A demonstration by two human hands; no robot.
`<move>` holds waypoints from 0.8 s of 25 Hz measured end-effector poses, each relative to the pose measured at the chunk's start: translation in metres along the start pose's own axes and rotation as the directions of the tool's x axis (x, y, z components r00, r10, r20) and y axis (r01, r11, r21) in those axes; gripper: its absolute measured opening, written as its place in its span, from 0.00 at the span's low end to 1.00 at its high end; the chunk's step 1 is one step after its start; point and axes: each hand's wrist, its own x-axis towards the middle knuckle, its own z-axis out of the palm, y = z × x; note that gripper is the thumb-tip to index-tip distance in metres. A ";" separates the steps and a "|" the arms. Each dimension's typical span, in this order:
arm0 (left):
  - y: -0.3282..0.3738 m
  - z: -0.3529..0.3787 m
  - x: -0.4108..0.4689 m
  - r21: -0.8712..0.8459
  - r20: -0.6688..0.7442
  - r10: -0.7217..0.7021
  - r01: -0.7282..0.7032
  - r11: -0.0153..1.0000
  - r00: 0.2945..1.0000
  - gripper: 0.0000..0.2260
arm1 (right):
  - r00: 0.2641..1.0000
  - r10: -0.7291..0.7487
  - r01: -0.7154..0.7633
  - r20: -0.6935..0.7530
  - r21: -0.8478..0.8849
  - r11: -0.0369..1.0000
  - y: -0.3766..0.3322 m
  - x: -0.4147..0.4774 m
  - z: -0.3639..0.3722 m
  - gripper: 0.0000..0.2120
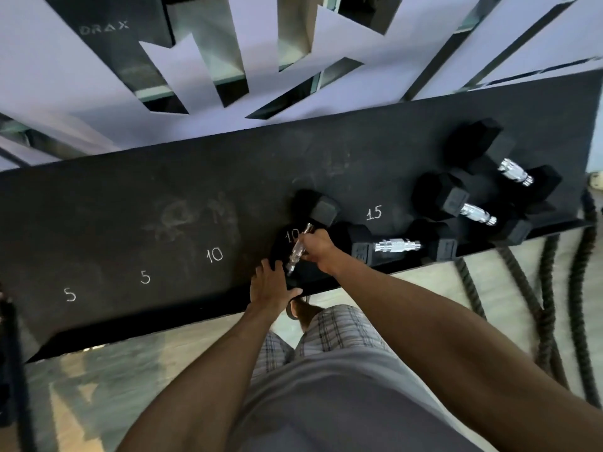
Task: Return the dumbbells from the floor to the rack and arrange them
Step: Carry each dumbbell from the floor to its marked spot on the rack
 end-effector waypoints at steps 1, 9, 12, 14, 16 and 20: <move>0.001 -0.001 -0.001 0.021 0.002 -0.002 0.002 1.000 1.000 0.39 | 1.000 -0.010 0.010 -0.003 0.009 1.000 0.003 -0.005 -0.003 0.07; -0.020 -0.020 -0.033 0.315 -0.093 0.226 -0.187 0.930 0.970 0.18 | 0.965 -0.180 0.178 -0.193 -0.028 0.984 0.098 -0.092 -0.021 0.08; -0.021 -0.017 -0.054 0.453 0.084 0.360 -0.358 0.816 0.929 0.16 | 0.953 -0.117 0.087 -0.281 -0.117 0.989 0.197 -0.139 -0.015 0.09; -0.020 -0.006 -0.066 0.479 0.261 0.433 -0.505 0.718 0.863 0.16 | 0.942 -0.046 0.026 -0.333 -0.065 0.998 0.263 -0.170 -0.008 0.09; -0.013 0.015 -0.076 0.501 0.418 0.443 -0.608 0.616 0.793 0.15 | 0.930 0.041 -0.044 -0.364 -0.002 0.999 0.322 -0.200 0.002 0.07; 0.007 0.065 -0.107 0.555 0.569 0.429 -0.713 0.429 0.702 0.13 | 0.880 0.182 -0.109 -0.438 0.188 0.976 0.408 -0.239 0.020 0.14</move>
